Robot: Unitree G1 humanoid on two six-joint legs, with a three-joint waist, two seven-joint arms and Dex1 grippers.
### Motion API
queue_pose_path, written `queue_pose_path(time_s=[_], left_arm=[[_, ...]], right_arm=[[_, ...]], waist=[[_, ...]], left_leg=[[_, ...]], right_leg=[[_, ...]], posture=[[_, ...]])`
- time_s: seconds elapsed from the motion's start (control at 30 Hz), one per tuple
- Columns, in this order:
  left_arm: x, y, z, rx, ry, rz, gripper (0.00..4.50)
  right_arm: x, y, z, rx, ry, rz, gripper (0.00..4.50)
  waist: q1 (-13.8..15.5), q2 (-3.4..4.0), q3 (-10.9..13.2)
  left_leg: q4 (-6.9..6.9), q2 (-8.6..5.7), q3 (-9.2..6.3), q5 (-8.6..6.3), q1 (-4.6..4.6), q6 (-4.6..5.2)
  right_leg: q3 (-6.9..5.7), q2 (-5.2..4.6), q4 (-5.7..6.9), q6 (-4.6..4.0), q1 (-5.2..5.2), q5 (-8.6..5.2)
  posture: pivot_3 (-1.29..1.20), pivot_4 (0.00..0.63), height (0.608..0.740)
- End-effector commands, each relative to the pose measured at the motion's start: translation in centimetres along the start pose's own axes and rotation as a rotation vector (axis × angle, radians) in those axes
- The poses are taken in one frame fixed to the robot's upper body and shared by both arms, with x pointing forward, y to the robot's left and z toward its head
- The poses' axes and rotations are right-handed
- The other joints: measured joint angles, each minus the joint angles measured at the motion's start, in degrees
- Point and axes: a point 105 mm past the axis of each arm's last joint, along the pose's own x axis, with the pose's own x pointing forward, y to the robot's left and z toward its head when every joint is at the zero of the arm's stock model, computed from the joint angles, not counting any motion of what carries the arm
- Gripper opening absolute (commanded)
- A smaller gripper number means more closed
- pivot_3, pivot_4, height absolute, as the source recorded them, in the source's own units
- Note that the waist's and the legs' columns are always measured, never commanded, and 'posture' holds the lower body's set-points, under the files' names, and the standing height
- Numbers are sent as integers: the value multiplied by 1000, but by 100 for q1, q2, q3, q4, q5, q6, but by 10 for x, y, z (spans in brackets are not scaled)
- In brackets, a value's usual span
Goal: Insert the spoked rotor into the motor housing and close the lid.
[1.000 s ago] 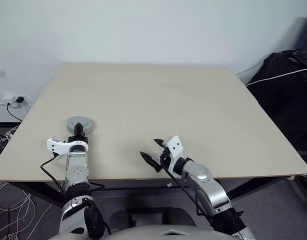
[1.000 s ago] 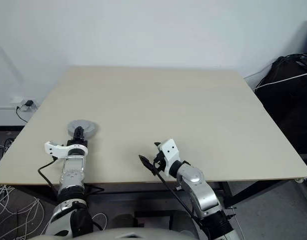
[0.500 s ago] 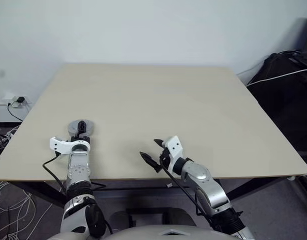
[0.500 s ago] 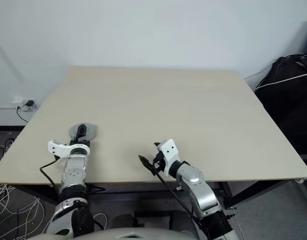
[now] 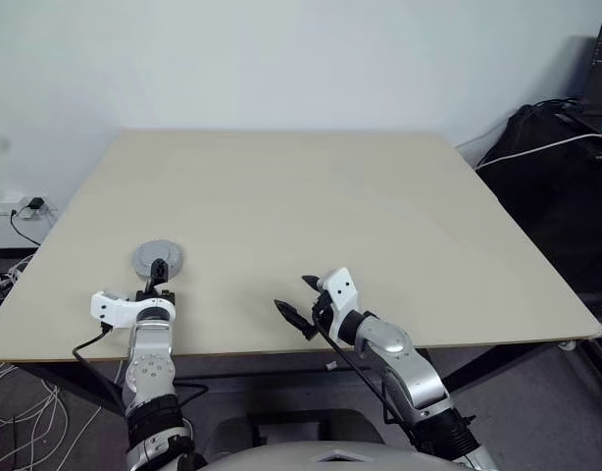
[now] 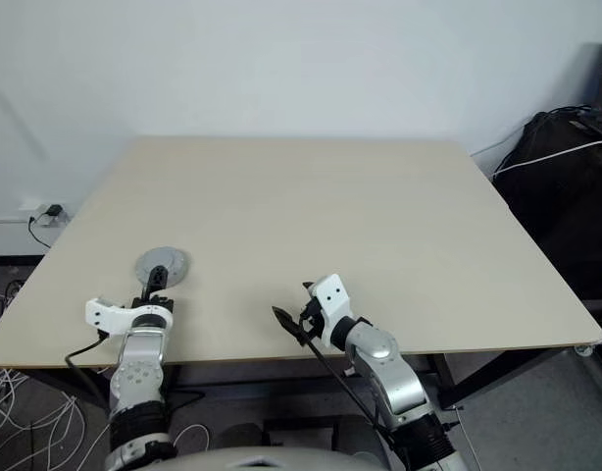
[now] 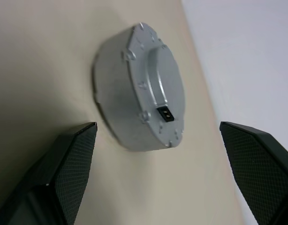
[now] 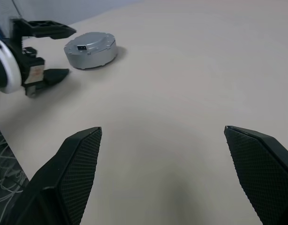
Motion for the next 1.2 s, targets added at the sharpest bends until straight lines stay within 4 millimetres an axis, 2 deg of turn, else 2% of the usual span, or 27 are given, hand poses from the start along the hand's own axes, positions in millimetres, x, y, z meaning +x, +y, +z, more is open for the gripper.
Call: queue_pose_path(time_s=[0.03, 0.27, 0.3, 0.4, 0.6, 0.9, 1.03, 1.2], left_arm=[[-21, -2, -18, 11, 45, -12, 4438], [-50, -25, -34, 300, 87, -227, 4438], [-52, -31, -34, 309, 63, -266, 4438], [-57, -42, -37, 518, 2, -354, 4438], [-64, -56, -48, 804, -101, -478, 4438], [-75, -56, -67, 1072, -171, -615, 4438], [-78, -52, -74, 1102, -161, -636, 4438], [-81, -46, -72, 1121, -164, -582, 4438]], right_arm=[[0, -2, 11, -4, -45, -6, 4500], [-1, -5, 10, -7, -49, -20, 4500], [-1, -6, 10, -11, -50, -24, 4500], [-2, -10, 9, -35, -47, -55, 4500], [-7, -27, 9, -107, -93, -199, 4500], [-22, -41, 5, -191, -142, -356, 4500], [-31, -47, 3, -218, -152, -420, 4500], [-45, -56, -6, -182, -147, -523, 4500]], waist=[[-1, 1, -1], [45, 7, 0], [54, 9, 1], [57, 15, 4], [72, 40, -1], [80, 52, 5], [81, 61, 10], [84, 64, 10]], left_leg=[[0, 2, 0, -9, 3, 15], [0, 6, 1, -11, 2, 13], [0, 8, 1, -11, 2, 13], [0, 13, 2, -10, 1, 10], [-4, 12, 8, -12, -3, 12], [-8, 22, 10, -14, -8, 18], [-8, 32, 16, -16, -9, 24], [-8, 34, 20, -20, -15, 30]], right_leg=[[0, 0, 0, -1, 3, -1], [-1, -3, 1, -4, 1, -2], [-2, -5, 2, -4, 0, -2], [-4, -4, 2, -7, -6, -1], [-4, -4, 2, -13, -12, -3], [-4, -7, 2, -14, -19, -4], [-3, -15, 2, -13, -24, -4], [-2, -18, 2, -12, -59, -4]], posture=[[0, 0, 740], [0, 0, 740], [0, 0, 740], [0, 0, 740], [0, 0, 740], [0, 0, 740], [0, 0, 740], [0, 0, 740]])
